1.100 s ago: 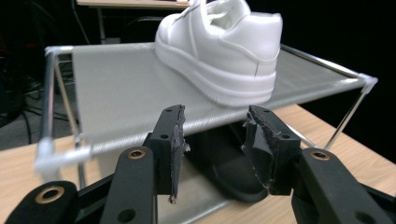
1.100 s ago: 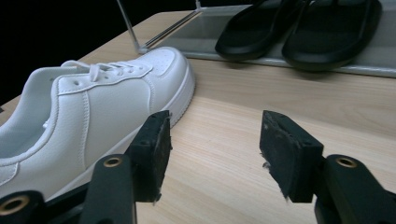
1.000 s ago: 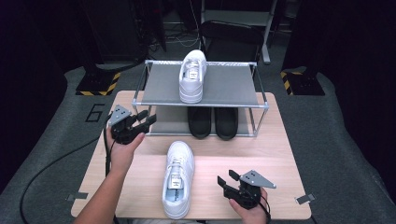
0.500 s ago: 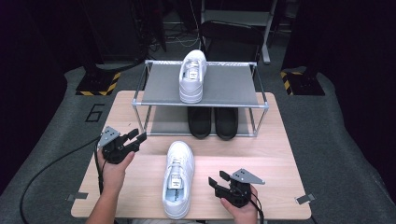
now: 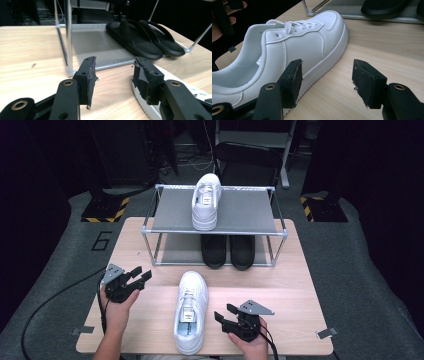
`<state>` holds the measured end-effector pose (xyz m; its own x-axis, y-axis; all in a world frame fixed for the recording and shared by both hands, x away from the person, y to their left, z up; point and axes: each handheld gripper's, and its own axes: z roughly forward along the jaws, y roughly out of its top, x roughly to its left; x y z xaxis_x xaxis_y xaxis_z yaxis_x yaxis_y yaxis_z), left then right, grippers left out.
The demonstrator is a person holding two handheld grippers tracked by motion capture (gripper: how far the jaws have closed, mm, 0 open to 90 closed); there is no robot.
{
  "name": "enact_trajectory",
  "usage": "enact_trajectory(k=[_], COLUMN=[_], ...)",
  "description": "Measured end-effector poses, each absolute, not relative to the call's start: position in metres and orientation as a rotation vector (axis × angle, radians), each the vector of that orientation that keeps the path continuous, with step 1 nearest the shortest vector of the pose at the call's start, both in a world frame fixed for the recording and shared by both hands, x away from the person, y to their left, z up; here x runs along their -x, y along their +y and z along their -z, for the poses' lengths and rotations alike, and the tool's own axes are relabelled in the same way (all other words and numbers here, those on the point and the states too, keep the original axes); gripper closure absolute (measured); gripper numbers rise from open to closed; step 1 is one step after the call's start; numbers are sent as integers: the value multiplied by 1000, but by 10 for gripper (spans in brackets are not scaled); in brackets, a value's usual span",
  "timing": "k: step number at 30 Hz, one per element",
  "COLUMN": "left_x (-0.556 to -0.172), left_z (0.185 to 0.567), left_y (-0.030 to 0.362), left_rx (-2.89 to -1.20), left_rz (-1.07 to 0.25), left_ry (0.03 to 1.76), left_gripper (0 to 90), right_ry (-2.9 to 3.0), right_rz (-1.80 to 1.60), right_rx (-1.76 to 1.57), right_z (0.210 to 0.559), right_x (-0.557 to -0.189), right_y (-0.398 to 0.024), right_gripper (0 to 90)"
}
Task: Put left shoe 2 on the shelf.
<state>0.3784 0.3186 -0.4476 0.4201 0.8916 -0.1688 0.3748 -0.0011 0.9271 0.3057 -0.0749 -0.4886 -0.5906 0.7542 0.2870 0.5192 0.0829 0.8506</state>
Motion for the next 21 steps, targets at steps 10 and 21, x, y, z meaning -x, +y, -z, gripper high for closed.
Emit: enact_trajectory(k=[10,21], left_x=[-372,-368], left_z=[450,453], left_y=[325,332], left_rx=[-1572,-1557], left_rz=[-605,-614], left_ry=[1163,1199], left_gripper=[488,471], right_ry=[2197,2190], right_rz=[-1570,-1653], right_rx=[-1192,-1185], right_z=[484,482], right_x=[-311,-310], right_y=[-52,-44], right_gripper=[344,333])
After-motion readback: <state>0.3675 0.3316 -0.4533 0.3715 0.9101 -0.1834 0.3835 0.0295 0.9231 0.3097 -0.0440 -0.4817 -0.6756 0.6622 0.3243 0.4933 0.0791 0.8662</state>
